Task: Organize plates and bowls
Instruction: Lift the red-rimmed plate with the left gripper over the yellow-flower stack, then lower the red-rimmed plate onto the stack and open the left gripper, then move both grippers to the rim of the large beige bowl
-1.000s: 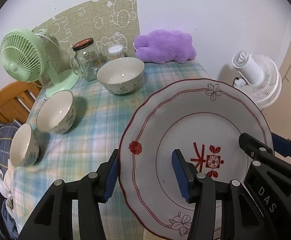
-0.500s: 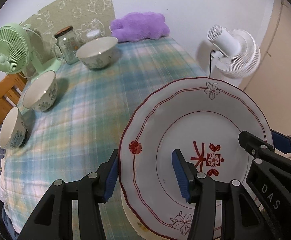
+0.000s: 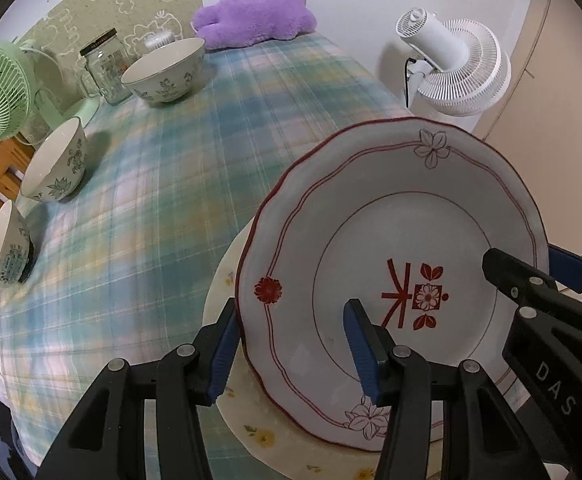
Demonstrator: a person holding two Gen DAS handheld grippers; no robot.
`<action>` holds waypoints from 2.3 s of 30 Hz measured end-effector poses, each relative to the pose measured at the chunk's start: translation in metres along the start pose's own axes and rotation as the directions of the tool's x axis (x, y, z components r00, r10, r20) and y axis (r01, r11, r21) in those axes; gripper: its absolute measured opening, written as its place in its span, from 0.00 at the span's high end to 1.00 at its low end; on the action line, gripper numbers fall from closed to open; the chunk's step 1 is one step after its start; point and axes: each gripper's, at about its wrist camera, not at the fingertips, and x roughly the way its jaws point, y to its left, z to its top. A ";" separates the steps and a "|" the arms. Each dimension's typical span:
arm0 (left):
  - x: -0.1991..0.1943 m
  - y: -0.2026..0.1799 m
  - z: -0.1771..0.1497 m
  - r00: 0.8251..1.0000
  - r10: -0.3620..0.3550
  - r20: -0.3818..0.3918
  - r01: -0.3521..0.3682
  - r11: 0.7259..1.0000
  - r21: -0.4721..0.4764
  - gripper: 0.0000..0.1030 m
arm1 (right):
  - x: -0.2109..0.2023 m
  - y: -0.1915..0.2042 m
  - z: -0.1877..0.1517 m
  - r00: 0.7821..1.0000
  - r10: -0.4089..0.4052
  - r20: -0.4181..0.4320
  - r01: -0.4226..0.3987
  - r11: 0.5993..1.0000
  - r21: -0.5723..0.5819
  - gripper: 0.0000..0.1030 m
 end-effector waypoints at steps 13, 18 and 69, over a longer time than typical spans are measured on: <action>0.004 -0.007 0.000 0.999 0.046 0.003 -0.046 0.998 0.038 0.50 | 0.023 -0.007 -0.004 0.997 0.048 -0.065 -0.046 0.998 0.039 0.60; 0.004 -0.007 0.000 0.999 0.052 0.000 -0.052 0.998 0.038 0.50 | 0.024 -0.010 0.000 0.995 0.074 -0.067 -0.072 0.997 0.033 0.59; -0.025 0.065 -0.010 0.999 0.007 0.051 -0.001 0.994 -0.111 0.10 | -0.006 0.065 0.016 0.987 0.159 0.035 -0.153 0.979 -0.133 0.34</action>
